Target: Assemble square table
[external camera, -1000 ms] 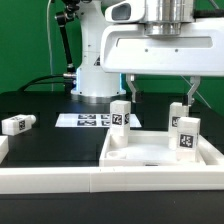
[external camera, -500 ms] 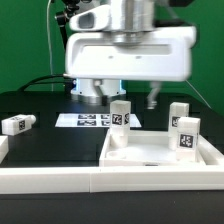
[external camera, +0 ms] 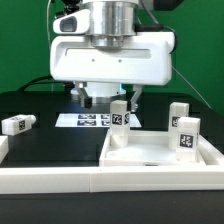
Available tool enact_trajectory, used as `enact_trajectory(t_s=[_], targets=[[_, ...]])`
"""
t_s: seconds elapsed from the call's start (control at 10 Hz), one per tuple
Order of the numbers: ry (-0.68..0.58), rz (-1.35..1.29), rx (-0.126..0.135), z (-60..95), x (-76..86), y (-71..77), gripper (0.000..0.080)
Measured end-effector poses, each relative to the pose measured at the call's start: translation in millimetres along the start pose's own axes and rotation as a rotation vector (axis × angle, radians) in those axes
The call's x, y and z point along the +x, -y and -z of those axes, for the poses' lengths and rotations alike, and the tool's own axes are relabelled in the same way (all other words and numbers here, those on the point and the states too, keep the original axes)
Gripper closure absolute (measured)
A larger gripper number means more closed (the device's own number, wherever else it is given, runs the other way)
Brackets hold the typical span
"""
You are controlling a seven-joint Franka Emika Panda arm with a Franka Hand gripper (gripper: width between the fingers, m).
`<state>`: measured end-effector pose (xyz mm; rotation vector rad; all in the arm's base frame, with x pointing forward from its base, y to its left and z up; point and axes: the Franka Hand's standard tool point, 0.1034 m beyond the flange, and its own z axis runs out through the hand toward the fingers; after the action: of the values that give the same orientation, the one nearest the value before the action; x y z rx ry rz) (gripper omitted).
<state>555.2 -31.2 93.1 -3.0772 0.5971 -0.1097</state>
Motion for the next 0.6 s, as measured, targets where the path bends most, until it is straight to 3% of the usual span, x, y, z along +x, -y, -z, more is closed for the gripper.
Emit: enact_trajectory(t_s=[0.1,0.3,0.4,0.6], targets=[[0.003,0.045,-0.007,-0.4,1.7,-17.4,0.0151],[0.008,0.101,-0.023,-4.5,2.1,-78.4,0.0151],[0.012,0.09,-0.028,-5.7,2.5,-94.9,0.0151],[0.01,0.085,-0.031,-6.2,6.1,-103.6,0.0151]])
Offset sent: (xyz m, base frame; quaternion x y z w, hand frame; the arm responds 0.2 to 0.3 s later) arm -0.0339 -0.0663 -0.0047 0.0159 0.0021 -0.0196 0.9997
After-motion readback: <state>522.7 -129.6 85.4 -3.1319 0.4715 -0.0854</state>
